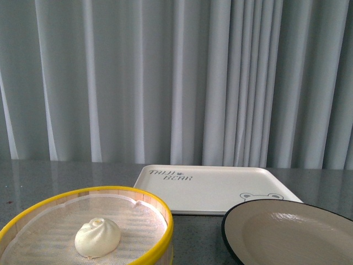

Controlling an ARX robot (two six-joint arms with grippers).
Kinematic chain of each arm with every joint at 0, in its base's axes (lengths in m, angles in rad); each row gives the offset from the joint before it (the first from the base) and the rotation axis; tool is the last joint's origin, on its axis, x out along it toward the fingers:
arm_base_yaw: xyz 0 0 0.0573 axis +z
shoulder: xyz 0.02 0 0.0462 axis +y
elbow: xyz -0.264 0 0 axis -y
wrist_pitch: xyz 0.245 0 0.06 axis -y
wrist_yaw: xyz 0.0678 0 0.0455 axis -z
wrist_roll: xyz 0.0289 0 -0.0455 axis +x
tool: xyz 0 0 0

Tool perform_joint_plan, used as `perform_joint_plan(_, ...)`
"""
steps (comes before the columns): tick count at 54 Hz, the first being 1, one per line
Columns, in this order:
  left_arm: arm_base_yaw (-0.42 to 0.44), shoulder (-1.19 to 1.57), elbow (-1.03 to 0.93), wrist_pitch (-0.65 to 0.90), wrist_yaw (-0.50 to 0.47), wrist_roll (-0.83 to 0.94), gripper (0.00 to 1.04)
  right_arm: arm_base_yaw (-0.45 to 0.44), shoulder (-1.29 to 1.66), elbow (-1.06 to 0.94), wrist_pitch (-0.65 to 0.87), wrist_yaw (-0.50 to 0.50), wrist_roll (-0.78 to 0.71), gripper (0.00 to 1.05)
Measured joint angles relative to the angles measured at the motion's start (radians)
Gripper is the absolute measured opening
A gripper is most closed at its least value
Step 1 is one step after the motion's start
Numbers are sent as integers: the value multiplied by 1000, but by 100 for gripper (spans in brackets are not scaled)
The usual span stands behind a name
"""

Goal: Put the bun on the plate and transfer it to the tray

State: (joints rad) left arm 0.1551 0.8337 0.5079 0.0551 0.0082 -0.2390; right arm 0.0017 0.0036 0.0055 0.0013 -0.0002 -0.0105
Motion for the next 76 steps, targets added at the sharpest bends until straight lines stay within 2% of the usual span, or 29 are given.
perform_joint_plan(7, -65, 176, 167, -58, 65, 116, 98, 0, 0, 0, 0, -2, 0, 96)
perform_joint_plan(13, -125, 286, 298, -157, 115, 140, 98, 0, 0, 0, 0, -1, 0, 96)
perform_joint_plan(27, -257, 466, 451, -188, 34, 145, 98, 0, 0, 0, 0, -1, 0, 96)
perform_joint_plan(34, -321, 582, 523, -214, 6, 203, 98, 0, 0, 0, 0, -1, 0, 96)
perform_joint_plan(48, -346, 631, 563, -312, -5, 224, 98, 0, 0, 0, 0, -1, 0, 96)
perform_joint_plan(76, -458, 696, 562, -262, -62, 235, 98, 0, 0, 0, 0, -1, 0, 96)
